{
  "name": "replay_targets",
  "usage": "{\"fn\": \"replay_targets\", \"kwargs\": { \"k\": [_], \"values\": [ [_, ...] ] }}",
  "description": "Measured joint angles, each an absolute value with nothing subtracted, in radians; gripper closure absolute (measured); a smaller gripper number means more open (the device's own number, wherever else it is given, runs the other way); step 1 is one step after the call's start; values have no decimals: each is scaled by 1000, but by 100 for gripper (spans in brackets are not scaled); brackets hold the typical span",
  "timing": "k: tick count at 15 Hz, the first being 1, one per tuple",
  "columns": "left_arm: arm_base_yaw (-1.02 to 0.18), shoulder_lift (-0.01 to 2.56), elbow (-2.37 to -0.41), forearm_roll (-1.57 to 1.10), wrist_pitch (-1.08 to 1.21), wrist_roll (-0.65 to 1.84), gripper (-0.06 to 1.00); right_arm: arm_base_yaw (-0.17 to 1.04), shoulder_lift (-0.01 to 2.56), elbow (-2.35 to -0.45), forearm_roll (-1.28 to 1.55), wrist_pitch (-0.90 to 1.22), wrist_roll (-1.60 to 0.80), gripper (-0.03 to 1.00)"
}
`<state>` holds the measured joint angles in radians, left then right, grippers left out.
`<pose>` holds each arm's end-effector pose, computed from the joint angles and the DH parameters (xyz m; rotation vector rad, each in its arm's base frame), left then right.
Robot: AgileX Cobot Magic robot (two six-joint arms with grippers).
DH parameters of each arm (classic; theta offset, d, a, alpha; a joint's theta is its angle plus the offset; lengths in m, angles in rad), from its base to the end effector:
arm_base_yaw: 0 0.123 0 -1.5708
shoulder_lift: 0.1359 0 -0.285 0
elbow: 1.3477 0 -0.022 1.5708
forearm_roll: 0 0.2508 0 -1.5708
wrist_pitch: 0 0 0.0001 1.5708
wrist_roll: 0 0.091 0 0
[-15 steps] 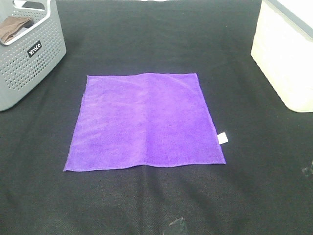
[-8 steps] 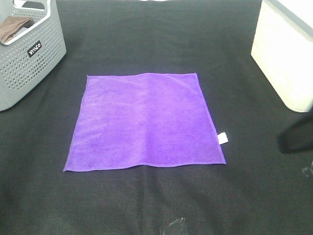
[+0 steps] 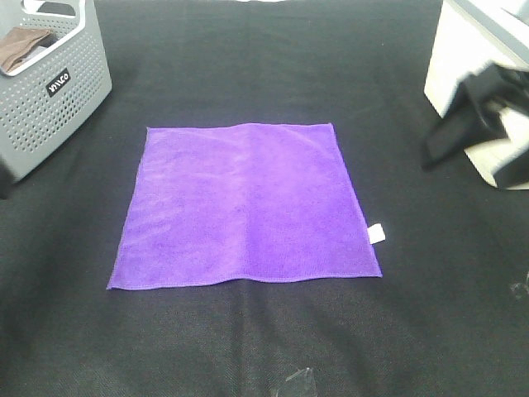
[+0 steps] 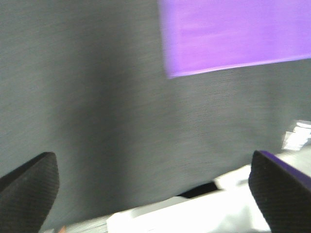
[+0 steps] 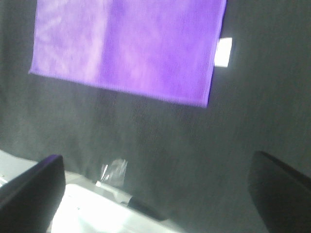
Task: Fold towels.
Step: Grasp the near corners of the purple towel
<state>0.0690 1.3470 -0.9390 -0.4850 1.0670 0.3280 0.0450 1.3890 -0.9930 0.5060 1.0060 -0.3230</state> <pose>0.2413 -0.0206 0.2679 0.0855 2.8207 -0.5758 0.2565 0.0489 0.2736 -0.2052 2.7620 0.5949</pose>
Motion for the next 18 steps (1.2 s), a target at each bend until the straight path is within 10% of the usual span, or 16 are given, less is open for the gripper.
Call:
{"fn": "replay_targets", "kwargs": {
  "k": [18],
  "values": [
    [65, 1969, -990, -857, 878, 704, -4, -76, 1958, -1090, 831, 1007, -751, 1]
  ]
}}
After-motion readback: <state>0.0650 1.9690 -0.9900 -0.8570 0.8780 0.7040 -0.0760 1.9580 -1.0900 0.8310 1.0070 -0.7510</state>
